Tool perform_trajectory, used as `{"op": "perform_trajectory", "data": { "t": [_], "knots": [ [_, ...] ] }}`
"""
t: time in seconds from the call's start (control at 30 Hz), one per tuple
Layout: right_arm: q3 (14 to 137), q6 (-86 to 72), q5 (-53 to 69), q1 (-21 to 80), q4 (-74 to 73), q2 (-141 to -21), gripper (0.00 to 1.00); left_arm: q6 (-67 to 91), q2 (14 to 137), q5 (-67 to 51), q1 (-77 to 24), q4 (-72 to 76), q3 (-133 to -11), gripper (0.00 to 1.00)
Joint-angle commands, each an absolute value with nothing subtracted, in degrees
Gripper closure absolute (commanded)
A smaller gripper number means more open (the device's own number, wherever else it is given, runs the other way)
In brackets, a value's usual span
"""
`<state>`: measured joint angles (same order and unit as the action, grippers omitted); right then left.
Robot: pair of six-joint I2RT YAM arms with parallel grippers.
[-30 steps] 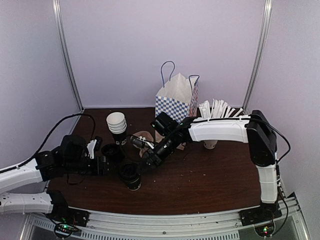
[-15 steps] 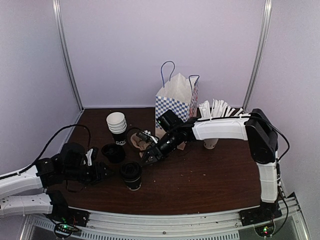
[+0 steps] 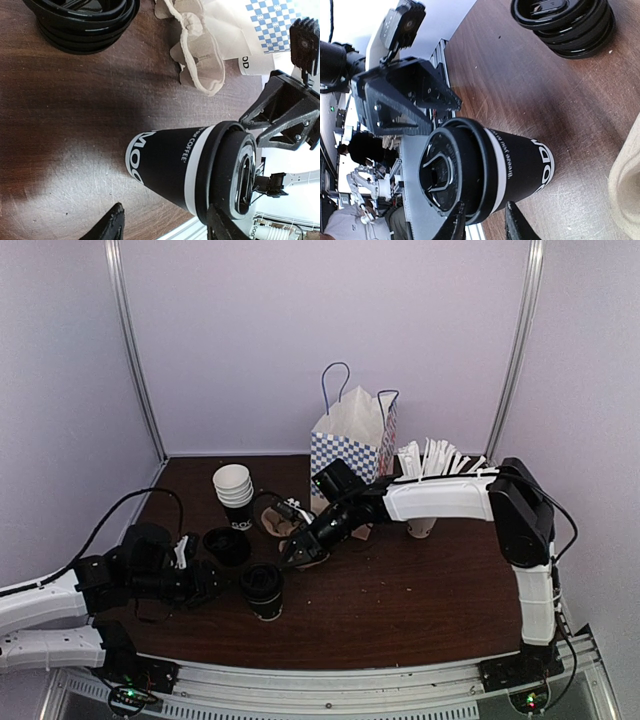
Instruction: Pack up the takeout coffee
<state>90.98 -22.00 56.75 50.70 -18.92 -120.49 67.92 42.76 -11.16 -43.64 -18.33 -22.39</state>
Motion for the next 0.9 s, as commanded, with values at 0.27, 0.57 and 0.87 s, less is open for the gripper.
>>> {"op": "perform_trajectory", "data": {
  "t": [0.27, 0.57, 0.87],
  "knots": [
    [89.53, -24.97, 57.76, 50.64, -15.64, -122.11, 0.74, 68.95, 47.06, -12.44, -44.63, -12.24, -21.79, 0.43],
    [86.82, -23.05, 58.53, 50.55, -18.45, -121.22, 0.73, 69.27, 50.83, -13.27, -44.73, -13.96, -20.51, 0.46],
    [80.92, -24.21, 61.74, 50.94, -15.46, -121.26, 0.72, 70.31, 51.83, -14.30, -44.74, -11.79, -13.68, 0.67]
  ]
}}
